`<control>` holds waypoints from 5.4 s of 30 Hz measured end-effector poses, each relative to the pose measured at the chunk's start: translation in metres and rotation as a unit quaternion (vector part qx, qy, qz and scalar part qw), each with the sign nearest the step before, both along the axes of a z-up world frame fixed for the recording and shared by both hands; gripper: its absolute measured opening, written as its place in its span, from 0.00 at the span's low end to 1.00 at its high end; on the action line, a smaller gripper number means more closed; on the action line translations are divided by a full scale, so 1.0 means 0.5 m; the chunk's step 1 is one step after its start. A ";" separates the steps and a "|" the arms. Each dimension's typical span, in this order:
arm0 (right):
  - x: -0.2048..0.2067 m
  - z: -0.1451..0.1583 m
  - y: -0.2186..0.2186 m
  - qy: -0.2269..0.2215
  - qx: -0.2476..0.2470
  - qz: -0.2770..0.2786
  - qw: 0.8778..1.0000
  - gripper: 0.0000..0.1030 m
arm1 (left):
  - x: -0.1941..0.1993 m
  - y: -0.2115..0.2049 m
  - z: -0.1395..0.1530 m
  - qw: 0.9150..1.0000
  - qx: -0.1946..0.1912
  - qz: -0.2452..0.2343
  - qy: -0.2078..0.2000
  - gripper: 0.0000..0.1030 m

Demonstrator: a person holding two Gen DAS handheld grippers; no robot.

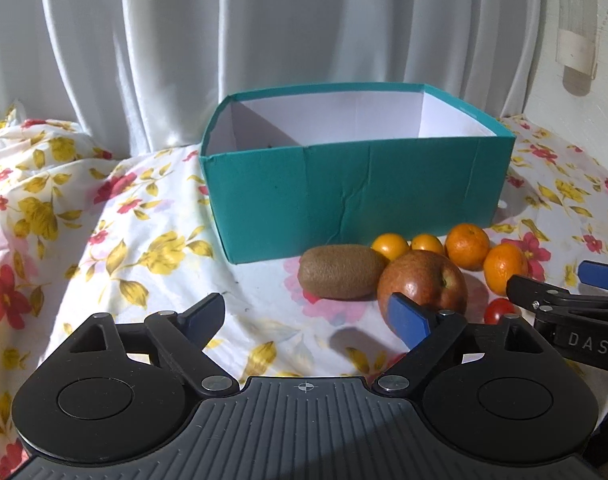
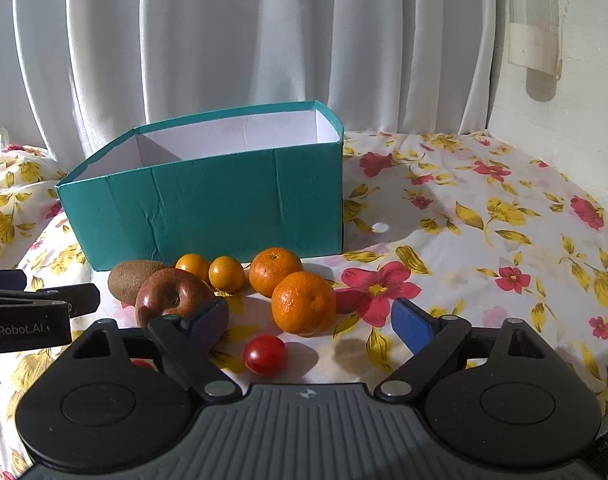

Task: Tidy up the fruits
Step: 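Move both open tools back to the fruit in front of the box, then grasp a red cherry tomato with the left tool while the right tool grasps another, then lift both cherry tomatoes over the teal box and open both tools to release them, then move both open tools back to the remaining fruit, then grasp the second red apple with the left tool while the right tool grasps a tangerine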

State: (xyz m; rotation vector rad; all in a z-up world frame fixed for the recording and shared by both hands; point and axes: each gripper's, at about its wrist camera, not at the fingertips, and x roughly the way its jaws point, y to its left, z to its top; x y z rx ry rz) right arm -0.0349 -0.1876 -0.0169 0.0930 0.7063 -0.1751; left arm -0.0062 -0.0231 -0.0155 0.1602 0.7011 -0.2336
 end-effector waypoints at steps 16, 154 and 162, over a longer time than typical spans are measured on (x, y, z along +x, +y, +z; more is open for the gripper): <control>-0.003 -0.058 0.010 0.011 0.011 0.027 1.000 0.62 | -0.042 -0.040 -0.073 0.998 -0.010 -0.064 -0.009 0.77; 0.062 0.003 -0.037 -0.035 -0.013 0.006 0.999 0.58 | 0.012 -0.036 0.041 0.997 -0.037 -0.032 -0.056 0.87; 0.060 -0.032 -0.037 -0.007 0.000 0.026 1.000 0.58 | 0.016 -0.068 -0.001 0.998 -0.033 -0.048 -0.026 0.85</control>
